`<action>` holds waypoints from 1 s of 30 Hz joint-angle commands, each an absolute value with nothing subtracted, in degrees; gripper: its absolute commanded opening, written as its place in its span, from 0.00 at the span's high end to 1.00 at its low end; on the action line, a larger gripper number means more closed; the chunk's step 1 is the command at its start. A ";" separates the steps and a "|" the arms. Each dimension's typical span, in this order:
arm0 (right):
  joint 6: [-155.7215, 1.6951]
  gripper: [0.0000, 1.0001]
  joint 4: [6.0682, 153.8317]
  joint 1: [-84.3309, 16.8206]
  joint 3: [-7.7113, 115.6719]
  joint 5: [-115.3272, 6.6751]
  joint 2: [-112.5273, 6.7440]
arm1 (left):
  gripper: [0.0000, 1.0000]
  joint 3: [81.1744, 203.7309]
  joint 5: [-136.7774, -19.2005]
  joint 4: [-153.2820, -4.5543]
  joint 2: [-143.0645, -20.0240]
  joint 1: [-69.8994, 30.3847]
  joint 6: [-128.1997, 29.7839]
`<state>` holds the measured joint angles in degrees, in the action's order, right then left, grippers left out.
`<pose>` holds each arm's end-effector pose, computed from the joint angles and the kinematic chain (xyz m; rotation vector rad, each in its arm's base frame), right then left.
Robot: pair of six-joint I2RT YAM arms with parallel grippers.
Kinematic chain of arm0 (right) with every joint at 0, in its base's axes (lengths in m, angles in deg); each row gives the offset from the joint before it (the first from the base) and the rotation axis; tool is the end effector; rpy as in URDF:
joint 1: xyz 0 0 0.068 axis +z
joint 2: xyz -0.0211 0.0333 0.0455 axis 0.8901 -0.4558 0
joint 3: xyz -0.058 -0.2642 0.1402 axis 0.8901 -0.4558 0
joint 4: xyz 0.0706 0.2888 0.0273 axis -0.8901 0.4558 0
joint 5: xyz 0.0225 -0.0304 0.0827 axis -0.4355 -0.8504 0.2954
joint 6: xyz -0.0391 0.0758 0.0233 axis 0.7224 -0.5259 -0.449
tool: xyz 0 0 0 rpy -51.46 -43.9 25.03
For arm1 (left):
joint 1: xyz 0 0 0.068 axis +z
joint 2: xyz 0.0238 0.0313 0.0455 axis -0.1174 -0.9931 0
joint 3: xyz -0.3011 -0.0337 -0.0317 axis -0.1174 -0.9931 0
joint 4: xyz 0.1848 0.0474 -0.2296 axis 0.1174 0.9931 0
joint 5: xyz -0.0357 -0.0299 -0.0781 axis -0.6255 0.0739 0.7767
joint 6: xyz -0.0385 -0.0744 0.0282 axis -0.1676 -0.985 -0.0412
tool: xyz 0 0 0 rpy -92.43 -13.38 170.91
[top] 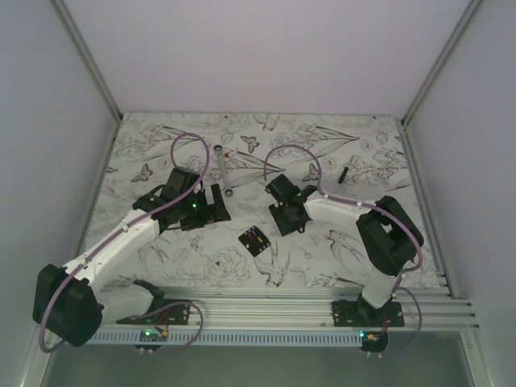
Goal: Snap on the fuse box
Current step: Pick up the fuse from the center of the board.
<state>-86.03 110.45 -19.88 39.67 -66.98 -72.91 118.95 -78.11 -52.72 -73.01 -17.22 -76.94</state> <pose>0.2854 0.2569 0.1251 -0.6390 2.7319 0.1253 0.2737 -0.1339 0.2525 -0.2469 2.3990 -0.7049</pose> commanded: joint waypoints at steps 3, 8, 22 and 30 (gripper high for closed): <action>-85.56 0.58 113.04 -19.34 41.78 -66.54 -72.02 | 0.00 119.15 -76.44 -51.34 -73.98 -17.43 -75.96; -86.08 0.59 112.68 -19.29 42.33 -67.26 -73.71 | 0.00 119.17 -76.33 -51.33 -74.08 -17.43 -75.95; -86.02 0.67 112.16 -19.17 41.54 -67.88 -75.82 | 0.01 119.16 -75.06 -51.51 -74.10 -17.43 -76.43; -85.38 0.79 110.57 -18.92 40.32 -68.08 -73.77 | 0.02 118.27 -73.00 -53.52 -73.84 -17.43 -78.65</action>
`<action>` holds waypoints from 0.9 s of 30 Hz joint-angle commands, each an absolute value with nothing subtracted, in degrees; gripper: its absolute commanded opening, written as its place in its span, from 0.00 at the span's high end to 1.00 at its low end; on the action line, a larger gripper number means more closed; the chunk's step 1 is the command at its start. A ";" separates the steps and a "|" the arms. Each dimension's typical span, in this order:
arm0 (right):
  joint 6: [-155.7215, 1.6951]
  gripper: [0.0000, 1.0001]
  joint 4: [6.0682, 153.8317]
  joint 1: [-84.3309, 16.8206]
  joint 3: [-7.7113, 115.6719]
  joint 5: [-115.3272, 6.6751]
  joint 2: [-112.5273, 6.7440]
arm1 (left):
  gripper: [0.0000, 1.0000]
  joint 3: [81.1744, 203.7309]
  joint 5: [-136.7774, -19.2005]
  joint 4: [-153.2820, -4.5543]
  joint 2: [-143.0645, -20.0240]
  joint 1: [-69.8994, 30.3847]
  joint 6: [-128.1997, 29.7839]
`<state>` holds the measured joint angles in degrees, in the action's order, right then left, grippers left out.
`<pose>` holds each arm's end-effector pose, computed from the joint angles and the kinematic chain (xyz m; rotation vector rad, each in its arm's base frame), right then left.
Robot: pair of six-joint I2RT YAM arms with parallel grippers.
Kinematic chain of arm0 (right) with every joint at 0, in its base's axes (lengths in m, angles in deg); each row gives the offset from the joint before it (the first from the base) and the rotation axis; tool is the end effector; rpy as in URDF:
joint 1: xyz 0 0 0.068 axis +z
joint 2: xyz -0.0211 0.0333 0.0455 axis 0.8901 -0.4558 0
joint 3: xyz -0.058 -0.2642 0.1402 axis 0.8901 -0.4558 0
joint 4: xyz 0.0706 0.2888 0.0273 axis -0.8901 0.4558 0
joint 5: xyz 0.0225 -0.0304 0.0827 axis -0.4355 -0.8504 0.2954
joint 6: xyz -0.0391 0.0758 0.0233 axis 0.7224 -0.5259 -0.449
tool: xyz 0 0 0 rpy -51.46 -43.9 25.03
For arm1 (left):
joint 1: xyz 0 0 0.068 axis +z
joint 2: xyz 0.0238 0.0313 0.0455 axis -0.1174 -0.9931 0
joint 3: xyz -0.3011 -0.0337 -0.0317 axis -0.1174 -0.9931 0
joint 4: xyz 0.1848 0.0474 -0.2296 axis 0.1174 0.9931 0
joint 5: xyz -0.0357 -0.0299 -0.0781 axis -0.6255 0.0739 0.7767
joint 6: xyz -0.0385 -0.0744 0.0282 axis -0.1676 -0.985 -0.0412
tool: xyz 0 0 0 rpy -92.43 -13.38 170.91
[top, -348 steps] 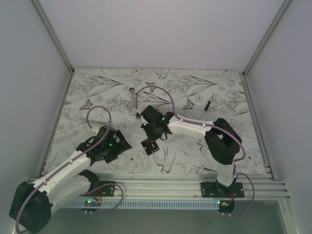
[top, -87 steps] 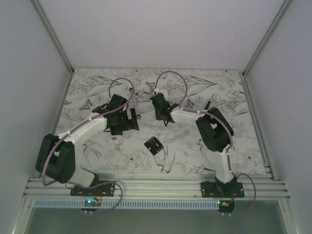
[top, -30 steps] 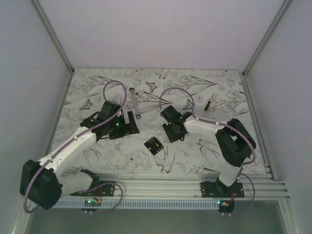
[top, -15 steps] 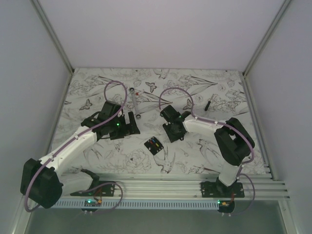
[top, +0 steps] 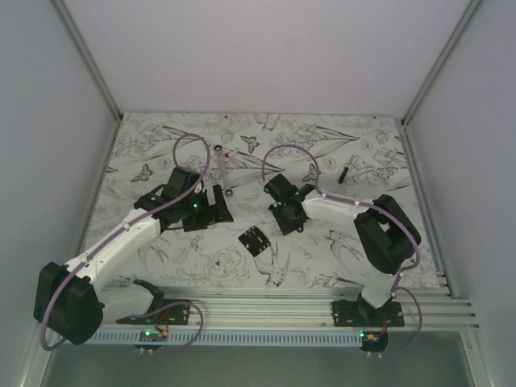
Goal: Snap on the fuse box
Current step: Pick up the fuse from the center of the board.
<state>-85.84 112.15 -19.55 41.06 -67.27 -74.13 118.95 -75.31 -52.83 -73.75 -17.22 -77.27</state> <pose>0.2861 0.2601 0.1233 -0.6571 2.7500 0.1016 0.2735 -0.1379 0.2495 -0.2314 2.4237 -0.7562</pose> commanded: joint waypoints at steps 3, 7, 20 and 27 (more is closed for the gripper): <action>-84.28 0.80 108.36 -18.72 39.15 -66.32 -70.82 | 0.08 117.57 -71.22 -55.81 -73.51 -17.43 -80.12; -81.70 0.81 105.27 -18.23 38.01 -63.25 -66.62 | 0.17 116.48 -68.61 -60.17 -72.81 -17.43 -82.83; -77.24 0.83 92.61 -16.06 34.81 -51.43 -54.87 | 0.42 113.31 -62.60 -71.24 -71.17 -17.69 -90.47; -77.89 0.83 88.25 -15.74 33.66 -46.09 -52.79 | 0.58 112.78 -62.47 -74.38 -70.19 -19.48 -92.87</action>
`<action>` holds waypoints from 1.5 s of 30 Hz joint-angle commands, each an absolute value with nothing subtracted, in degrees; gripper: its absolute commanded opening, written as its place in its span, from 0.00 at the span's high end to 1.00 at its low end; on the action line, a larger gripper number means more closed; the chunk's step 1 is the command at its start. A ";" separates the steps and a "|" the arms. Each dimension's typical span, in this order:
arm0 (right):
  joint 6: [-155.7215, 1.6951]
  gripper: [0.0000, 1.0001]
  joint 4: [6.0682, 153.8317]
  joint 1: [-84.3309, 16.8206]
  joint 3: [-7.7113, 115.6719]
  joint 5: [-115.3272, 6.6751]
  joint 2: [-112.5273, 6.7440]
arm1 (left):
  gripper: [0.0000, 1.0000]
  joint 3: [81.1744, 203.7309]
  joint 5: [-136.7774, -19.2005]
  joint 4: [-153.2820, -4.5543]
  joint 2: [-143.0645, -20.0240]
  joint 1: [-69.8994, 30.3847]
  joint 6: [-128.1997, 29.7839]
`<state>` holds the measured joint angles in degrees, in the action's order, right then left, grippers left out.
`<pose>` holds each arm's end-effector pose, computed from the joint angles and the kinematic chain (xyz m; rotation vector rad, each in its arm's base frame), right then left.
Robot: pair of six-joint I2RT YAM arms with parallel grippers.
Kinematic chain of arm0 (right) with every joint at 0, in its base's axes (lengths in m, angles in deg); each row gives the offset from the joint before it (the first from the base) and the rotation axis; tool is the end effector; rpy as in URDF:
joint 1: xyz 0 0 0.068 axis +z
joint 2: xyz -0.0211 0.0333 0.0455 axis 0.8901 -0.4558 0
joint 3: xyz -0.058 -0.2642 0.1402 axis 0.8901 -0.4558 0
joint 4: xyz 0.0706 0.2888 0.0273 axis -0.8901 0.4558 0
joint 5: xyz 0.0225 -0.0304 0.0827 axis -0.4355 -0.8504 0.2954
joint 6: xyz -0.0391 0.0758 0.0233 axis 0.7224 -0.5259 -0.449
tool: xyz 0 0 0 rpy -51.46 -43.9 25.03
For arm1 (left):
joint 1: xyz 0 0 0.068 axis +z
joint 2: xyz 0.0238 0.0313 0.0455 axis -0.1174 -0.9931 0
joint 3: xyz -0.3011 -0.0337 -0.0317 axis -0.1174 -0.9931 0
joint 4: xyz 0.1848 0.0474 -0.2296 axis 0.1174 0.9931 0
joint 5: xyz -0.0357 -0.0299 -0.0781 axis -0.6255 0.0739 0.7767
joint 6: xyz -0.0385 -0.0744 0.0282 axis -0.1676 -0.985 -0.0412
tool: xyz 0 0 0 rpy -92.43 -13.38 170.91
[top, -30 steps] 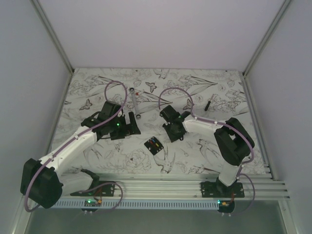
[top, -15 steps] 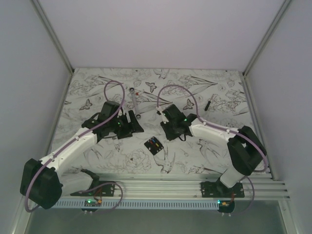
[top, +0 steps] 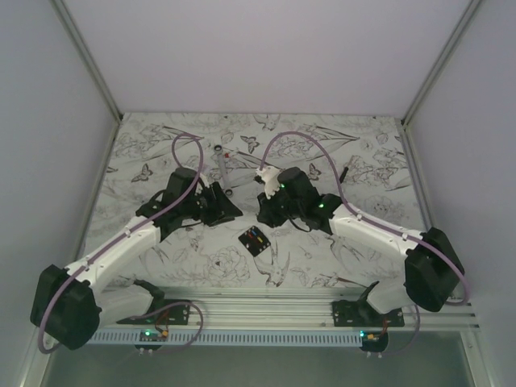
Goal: Snap on the fuse box
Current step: Pick up the fuse from the center of the board.
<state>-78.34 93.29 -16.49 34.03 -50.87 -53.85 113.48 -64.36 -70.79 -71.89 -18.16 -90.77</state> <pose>0.2480 0.2824 0.2373 -0.8737 2.1951 0.7048 0.2712 -0.1583 0.2603 -0.2991 2.2507 -1.1824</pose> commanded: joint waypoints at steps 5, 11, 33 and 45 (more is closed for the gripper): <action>-78.14 0.83 86.14 -15.06 33.35 -44.47 -52.66 | 0.62 113.41 -63.19 -74.62 -70.18 -20.88 -93.47; -78.36 0.82 85.43 -14.53 33.20 -43.95 -52.79 | 0.65 114.12 -64.16 -74.66 -71.67 -22.27 -93.53; -78.55 0.83 83.86 -14.19 32.76 -43.03 -52.80 | 0.75 114.71 -68.22 -74.62 -74.46 -24.17 -94.13; -79.52 0.83 81.27 -14.19 32.01 -42.86 -52.59 | 1.00 115.37 -65.55 -74.75 -74.58 -24.37 -93.75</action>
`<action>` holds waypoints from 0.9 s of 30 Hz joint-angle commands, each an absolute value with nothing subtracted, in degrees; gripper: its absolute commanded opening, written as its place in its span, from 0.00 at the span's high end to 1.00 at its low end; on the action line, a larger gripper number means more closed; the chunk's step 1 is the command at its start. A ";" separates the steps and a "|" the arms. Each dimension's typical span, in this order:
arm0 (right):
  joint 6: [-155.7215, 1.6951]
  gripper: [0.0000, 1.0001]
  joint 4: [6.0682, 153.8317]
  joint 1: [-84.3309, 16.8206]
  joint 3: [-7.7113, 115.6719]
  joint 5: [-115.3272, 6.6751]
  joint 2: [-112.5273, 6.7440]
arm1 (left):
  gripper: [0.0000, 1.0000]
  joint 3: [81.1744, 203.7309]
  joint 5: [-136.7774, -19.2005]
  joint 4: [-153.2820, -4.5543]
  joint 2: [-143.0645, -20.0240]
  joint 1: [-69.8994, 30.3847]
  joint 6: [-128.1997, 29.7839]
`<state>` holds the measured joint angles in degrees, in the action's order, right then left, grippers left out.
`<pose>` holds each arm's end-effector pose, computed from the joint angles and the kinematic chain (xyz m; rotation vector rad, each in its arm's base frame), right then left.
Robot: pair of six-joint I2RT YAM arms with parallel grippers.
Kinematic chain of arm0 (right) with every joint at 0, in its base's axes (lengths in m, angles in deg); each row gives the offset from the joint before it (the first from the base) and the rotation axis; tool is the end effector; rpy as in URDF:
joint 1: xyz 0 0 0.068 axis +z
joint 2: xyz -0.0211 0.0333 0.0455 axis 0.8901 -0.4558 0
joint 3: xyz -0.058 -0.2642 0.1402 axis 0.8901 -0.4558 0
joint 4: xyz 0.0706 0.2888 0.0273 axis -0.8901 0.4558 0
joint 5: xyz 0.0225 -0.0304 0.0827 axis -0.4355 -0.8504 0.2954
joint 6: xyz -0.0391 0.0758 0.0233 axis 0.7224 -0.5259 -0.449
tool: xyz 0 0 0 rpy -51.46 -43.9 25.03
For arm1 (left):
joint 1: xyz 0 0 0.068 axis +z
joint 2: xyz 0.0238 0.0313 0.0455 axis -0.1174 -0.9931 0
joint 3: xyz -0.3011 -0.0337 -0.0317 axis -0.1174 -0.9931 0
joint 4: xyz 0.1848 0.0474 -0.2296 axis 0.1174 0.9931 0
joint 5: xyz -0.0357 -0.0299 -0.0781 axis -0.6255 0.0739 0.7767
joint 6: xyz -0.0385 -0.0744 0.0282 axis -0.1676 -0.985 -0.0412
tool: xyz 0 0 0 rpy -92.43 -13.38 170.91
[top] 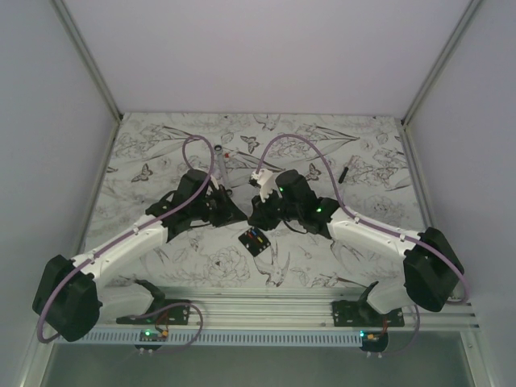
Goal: Snap on the fuse box
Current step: Pick up the fuse from the center of the board.
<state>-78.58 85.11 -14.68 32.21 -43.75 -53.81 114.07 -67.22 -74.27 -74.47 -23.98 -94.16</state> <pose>0.2356 0.3005 0.2434 -0.9534 2.0637 0.8920 0.2671 -0.1886 0.2583 -0.2791 2.2559 -1.2286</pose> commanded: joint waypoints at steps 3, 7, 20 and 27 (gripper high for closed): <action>-80.91 0.77 79.24 -14.19 31.32 -42.72 -52.25 | 1.00 115.02 -65.91 -74.80 -73.44 -24.46 -93.66; -85.14 0.67 73.47 -14.27 28.98 -43.38 -50.17 | 1.00 113.77 -67.95 -74.91 -70.38 -24.37 -94.06; -115.90 0.55 35.74 -15.07 12.17 -47.40 -42.07 | 1.00 104.31 -82.25 -80.11 -51.01 -26.36 -104.94; -124.29 0.57 22.11 -13.14 10.19 -49.38 -46.41 | 1.00 102.88 -86.98 -81.22 -46.10 -29.39 -108.74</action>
